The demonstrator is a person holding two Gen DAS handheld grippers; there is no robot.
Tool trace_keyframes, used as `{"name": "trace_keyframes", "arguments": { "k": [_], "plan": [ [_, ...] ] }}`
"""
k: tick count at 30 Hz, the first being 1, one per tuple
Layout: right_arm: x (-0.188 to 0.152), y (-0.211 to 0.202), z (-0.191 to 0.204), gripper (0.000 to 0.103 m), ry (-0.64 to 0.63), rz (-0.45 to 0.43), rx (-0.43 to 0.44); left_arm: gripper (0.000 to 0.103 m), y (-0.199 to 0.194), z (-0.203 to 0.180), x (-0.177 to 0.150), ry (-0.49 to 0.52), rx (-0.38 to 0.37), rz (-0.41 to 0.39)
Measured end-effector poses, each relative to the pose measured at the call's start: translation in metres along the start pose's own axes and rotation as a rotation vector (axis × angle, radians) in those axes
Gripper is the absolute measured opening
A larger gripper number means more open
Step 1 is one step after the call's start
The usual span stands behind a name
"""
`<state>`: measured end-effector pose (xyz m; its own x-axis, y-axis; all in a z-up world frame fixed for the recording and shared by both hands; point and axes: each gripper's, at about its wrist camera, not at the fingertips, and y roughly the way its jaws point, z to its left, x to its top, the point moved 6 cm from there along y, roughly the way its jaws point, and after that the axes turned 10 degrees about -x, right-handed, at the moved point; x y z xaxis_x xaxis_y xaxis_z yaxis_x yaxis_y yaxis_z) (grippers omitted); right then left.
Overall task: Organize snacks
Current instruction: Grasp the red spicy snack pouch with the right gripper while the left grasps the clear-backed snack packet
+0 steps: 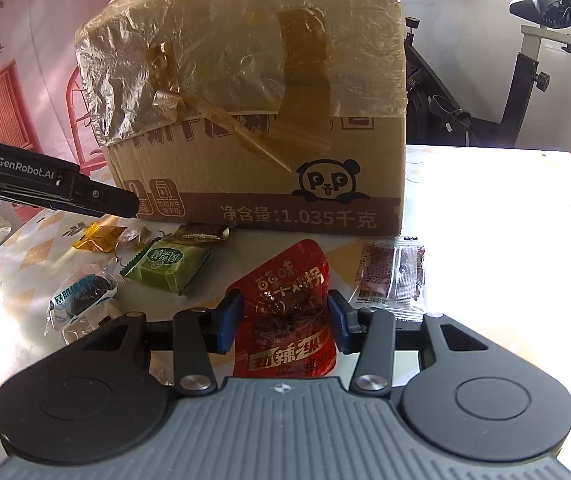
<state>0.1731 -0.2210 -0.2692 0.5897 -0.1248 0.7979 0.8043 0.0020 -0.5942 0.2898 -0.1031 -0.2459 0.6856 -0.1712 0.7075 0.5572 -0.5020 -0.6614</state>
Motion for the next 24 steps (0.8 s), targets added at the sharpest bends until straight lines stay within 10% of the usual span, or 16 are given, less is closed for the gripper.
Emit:
{"name": "trace_keyframes", "arguments": {
  "k": [24],
  "plan": [
    [0.001, -0.006, -0.009, 0.047, 0.064, -0.012, 0.010, 0.063, 0.086, -0.016, -0.002, -0.027, 0.154, 0.086]
  ]
}}
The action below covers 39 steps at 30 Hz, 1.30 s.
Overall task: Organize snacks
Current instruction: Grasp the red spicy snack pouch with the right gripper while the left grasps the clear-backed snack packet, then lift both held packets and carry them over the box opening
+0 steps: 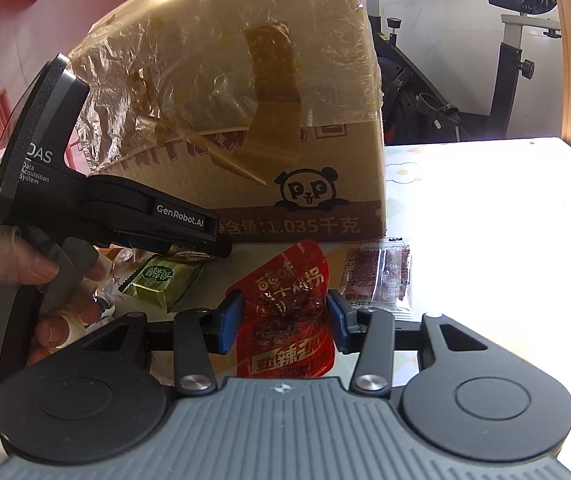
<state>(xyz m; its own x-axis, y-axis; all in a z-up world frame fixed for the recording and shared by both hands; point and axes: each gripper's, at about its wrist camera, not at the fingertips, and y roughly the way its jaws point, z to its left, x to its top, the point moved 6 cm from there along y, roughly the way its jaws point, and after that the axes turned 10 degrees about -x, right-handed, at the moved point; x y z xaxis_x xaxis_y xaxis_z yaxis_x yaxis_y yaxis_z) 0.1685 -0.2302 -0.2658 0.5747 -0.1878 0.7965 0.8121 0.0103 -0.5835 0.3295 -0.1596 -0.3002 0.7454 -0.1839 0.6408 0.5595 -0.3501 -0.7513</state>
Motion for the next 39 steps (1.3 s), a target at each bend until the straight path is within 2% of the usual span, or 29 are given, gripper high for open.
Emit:
{"name": "trace_keyframes", "arguments": {
  "k": [3, 5, 8, 17, 26, 28, 33, 39],
  "plan": [
    [0.000, 0.000, 0.000, 0.047, 0.000, 0.000, 0.000, 0.059, -0.003, -0.001, -0.005, 0.012, -0.008, -0.007],
    [0.000, 0.000, 0.001, 0.047, 0.001, 0.000, 0.001, 0.051, -0.011, -0.002, -0.008, 0.014, -0.022, -0.023],
    [-0.001, 0.001, 0.001, 0.047, 0.002, 0.001, 0.001, 0.047, -0.018, -0.003, -0.015, 0.009, -0.060, -0.012],
    [-0.001, 0.001, 0.002, 0.047, 0.003, -0.001, 0.006, 0.046, -0.045, -0.011, -0.036, 0.041, -0.103, -0.053],
    [-0.001, 0.001, 0.002, 0.046, -0.008, 0.003, 0.004, 0.046, -0.074, -0.006, -0.044, 0.061, -0.088, -0.118],
    [0.000, 0.000, 0.004, 0.046, -0.023, 0.004, 0.000, 0.046, -0.093, 0.000, -0.043, 0.061, -0.088, -0.126],
    [0.005, -0.012, 0.013, 0.046, -0.070, -0.029, -0.003, 0.046, -0.111, 0.006, -0.044, 0.055, -0.092, -0.154],
    [0.012, -0.035, 0.022, 0.046, -0.065, -0.059, -0.005, 0.046, -0.138, 0.011, -0.043, 0.040, -0.098, -0.210]
  ]
}}
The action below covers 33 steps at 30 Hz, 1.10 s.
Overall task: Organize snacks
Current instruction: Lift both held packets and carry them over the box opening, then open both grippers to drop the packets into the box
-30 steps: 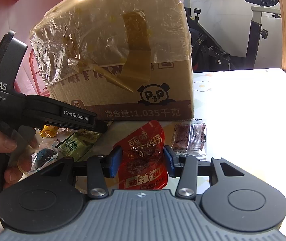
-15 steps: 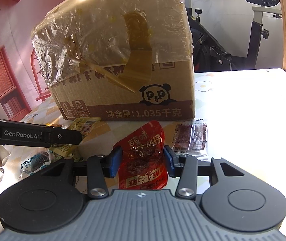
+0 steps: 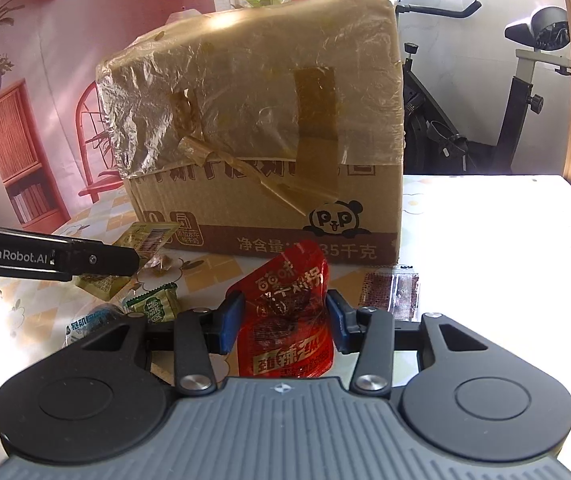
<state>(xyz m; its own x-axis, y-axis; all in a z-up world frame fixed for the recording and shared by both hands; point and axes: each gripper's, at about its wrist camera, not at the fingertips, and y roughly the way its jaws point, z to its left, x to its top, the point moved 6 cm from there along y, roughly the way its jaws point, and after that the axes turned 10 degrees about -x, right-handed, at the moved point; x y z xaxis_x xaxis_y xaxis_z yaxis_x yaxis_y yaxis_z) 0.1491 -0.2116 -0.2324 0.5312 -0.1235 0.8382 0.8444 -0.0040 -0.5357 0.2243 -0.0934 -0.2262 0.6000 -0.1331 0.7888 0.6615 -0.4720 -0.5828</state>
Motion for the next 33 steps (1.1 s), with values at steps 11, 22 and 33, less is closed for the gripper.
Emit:
{"name": "trace_keyframes", "arguments": {
  "k": [11, 22, 33],
  "plan": [
    [0.059, -0.047, 0.009, 0.046, 0.026, -0.146, 0.002, 0.046, -0.059, 0.000, 0.047, 0.048, -0.010, -0.183],
    [0.175, -0.044, 0.018, 0.046, -0.030, -0.270, 0.036, 0.046, -0.066, -0.004, 0.156, 0.112, -0.037, -0.328],
    [0.233, 0.050, 0.020, 0.046, -0.069, -0.183, -0.008, 0.046, -0.005, 0.027, 0.223, 0.118, 0.048, -0.287]
  ]
}}
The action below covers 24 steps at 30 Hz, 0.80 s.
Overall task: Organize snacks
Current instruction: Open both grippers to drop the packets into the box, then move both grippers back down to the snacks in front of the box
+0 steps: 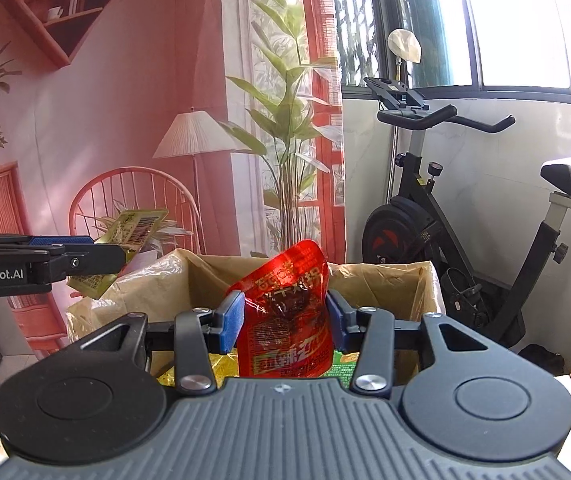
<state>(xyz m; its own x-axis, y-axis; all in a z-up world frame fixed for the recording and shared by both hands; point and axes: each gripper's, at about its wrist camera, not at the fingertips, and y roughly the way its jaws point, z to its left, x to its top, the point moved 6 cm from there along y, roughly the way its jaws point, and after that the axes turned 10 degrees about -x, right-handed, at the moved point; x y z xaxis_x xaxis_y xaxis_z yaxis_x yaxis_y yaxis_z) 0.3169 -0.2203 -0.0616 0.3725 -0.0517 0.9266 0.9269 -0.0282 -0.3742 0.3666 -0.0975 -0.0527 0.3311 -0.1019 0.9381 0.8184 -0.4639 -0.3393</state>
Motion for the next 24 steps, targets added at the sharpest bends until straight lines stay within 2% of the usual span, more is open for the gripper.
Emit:
{"name": "trace_keyframes", "arguments": {
  "k": [3, 5, 7, 9, 11, 14, 24],
  "plan": [
    [-0.002, 0.018, -0.002, 0.046, -0.008, 0.034, -0.019, 0.047, 0.016, 0.009, -0.002, -0.027, 0.018, 0.027],
    [-0.004, 0.026, -0.005, 0.047, 0.000, 0.055, -0.030, 0.054, 0.024, 0.012, -0.004, -0.016, 0.029, 0.038],
    [-0.007, 0.031, -0.010, 0.058, 0.003, 0.074, -0.048, 0.058, 0.029, 0.011, -0.008, 0.009, 0.041, 0.047],
    [-0.010, 0.029, -0.014, 0.059, -0.004, 0.073, -0.069, 0.064, 0.030, 0.012, -0.012, 0.016, 0.038, 0.065],
    [-0.012, 0.024, -0.017, 0.066, 0.005, 0.069, -0.067, 0.074, 0.027, 0.013, -0.015, 0.007, 0.028, 0.066],
    [-0.014, 0.014, -0.023, 0.070, 0.017, 0.072, -0.070, 0.078, 0.019, 0.015, -0.018, -0.006, 0.030, 0.068],
    [-0.018, -0.036, -0.027, 0.073, 0.043, 0.069, -0.053, 0.079, -0.035, 0.013, -0.017, -0.024, 0.028, 0.036]
  ]
}}
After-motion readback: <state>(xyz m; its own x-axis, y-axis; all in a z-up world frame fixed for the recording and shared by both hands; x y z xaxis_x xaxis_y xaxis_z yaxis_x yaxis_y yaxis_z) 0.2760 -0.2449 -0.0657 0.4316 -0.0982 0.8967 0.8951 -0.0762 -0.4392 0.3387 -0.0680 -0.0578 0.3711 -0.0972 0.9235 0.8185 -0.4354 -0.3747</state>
